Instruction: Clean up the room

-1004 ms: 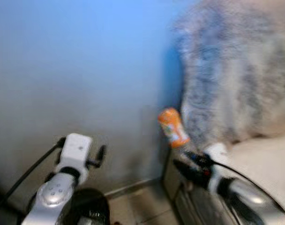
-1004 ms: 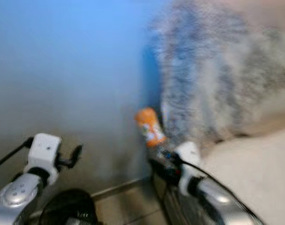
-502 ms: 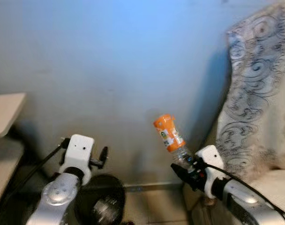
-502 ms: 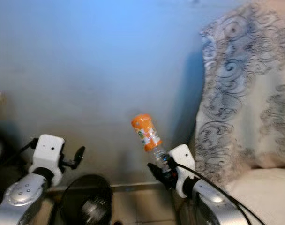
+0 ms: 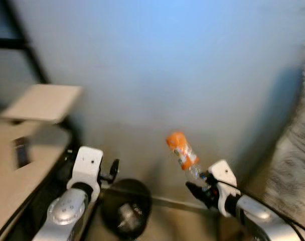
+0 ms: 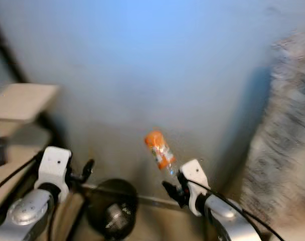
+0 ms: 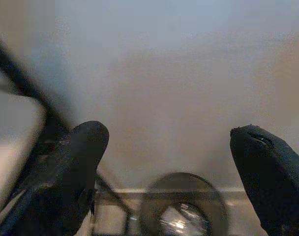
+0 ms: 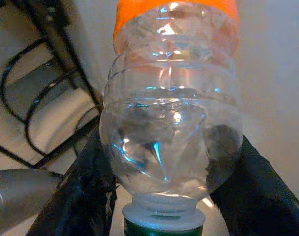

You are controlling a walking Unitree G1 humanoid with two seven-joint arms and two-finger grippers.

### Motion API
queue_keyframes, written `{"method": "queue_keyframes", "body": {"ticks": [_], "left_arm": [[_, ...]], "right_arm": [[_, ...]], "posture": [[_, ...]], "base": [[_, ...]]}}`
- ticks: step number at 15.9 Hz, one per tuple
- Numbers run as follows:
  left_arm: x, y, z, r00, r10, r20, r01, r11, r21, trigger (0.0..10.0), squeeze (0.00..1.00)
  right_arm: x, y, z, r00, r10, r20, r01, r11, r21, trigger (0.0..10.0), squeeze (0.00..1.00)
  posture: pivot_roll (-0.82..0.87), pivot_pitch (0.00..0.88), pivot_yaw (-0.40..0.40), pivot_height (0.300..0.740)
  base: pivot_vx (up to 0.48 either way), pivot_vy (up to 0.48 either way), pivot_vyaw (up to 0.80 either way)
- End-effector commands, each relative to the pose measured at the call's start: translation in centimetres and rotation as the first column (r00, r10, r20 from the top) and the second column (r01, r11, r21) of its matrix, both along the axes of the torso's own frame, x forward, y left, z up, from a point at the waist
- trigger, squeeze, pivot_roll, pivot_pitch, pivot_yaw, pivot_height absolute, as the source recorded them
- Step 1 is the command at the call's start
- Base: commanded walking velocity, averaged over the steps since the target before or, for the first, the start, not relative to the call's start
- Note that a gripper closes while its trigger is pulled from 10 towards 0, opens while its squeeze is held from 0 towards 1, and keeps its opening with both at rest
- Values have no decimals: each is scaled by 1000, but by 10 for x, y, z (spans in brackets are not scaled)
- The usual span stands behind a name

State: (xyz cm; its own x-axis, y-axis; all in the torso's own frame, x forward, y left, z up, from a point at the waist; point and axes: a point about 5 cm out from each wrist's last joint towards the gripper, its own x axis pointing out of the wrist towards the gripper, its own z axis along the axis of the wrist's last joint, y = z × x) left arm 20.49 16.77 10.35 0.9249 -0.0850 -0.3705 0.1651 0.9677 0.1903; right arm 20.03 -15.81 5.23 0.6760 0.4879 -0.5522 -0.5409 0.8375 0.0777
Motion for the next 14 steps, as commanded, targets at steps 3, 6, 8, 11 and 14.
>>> {"method": "queue_keyframes", "body": {"ticks": [3, 6, 8, 11, 14], "left_arm": [[2, -2, 2, 999, -16, 49, 15, 1000, 24, 10000, 0], [0, -6, 0, 999, -43, 28, 43, 999, -16, 10000, 0], [1, -6, -1, 998, -63, 30, 64, 997, -46, 10000, 0], [1, -9, -3, 995, -97, 21, 99, 993, -61, 10000, 0], [0, -10, -4, 993, -116, 10, 117, 991, -66, 10000, 0]], "right_arm": [[3, 6, -3, 1000, 5, 0, -5, 1000, -8, 10000, 0], [6, 6, -4, 1000, 8, 0, -8, 1000, -10, 10000, 0], [12, 8, -4, 1000, -25, -5, 25, 1000, 3, 10000, 0], [16, 12, -8, 1000, -12, 6, 12, 999, -38, 10000, 0], [20, 12, -9, 999, -37, 12, 37, 998, -52, 10000, 0]], "posture": [[-46, 0, -12, 740], [-40, 0, -16, 740], [-36, 0, -19, 740], [-32, 0, -26, 740], [-31, 0, -28, 740]], "base": [[0, 0, 800], [0, 0, 800], [0, 0, 0], [289, 0, 0], [351, 0, 0]]}}
